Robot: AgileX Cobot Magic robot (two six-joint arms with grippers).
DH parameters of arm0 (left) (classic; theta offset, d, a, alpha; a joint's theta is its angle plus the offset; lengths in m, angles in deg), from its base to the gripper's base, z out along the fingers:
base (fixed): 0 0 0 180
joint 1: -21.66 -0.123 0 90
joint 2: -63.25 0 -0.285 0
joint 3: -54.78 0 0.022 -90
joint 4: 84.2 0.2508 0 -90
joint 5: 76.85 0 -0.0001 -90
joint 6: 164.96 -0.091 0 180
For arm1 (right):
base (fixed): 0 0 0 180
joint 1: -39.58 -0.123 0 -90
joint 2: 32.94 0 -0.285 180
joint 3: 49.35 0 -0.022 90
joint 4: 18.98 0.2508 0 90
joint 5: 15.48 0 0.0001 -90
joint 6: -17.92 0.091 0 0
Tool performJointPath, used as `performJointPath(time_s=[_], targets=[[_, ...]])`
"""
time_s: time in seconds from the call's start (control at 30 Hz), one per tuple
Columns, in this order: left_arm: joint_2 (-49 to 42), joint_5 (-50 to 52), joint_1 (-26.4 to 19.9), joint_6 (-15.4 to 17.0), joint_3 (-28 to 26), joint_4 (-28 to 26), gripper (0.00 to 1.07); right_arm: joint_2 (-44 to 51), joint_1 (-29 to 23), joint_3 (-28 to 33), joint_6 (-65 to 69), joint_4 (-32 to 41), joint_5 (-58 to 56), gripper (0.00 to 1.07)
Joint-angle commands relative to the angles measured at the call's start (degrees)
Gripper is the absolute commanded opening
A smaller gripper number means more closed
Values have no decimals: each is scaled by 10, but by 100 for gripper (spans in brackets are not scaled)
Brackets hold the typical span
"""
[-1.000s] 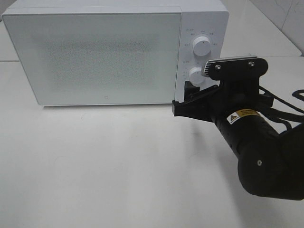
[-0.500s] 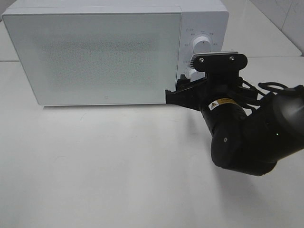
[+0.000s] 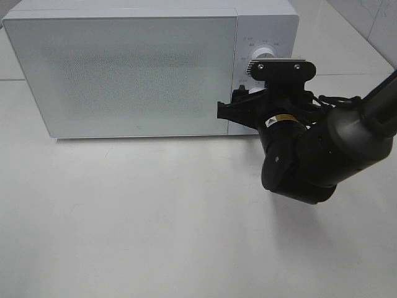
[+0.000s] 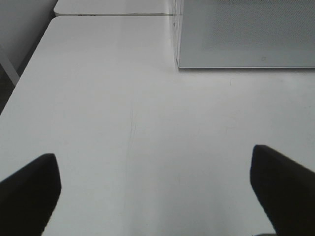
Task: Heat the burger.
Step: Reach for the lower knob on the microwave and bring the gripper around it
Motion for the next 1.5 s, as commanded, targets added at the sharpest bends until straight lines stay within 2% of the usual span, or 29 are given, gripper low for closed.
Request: performJointPath(time_s=[0.03,0.43,0.63,0.8,0.87,0.9,0.97,1.07,1.1,1.17,1.23,1.5], targets=[[-6,6,-1,1,0,-2,98,-9,5,-11,-2,-7,107,76],[-6,6,-1,1,0,-1,98,-34,5,-30,-1,-5,107,75],[-6,6,-1,1,0,-1,98,-34,5,-30,-1,-5,107,70],[-6,6,-1,1,0,-1,98,-34,5,-30,5,-5,106,60],[-6,6,-1,1,0,-1,98,-34,5,-30,13,-5,105,49],[-6,6,-1,1,0,-1,98,-34,5,-30,13,-5,105,49],[-6,6,-1,1,0,-1,98,-34,5,-30,14,-5,101,31],[-6,6,-1,1,0,-1,98,-34,5,-30,14,-5,100,27],[-6,6,-1,1,0,-1,98,-34,5,-30,14,-5,98,20],[-6,6,-1,1,0,-1,98,-34,5,-30,14,-5,98,17],[-6,6,-1,1,0,-1,98,-34,5,-30,17,-5,98,9],[-6,6,-1,1,0,-1,98,-34,5,-30,32,-5,92,8]])
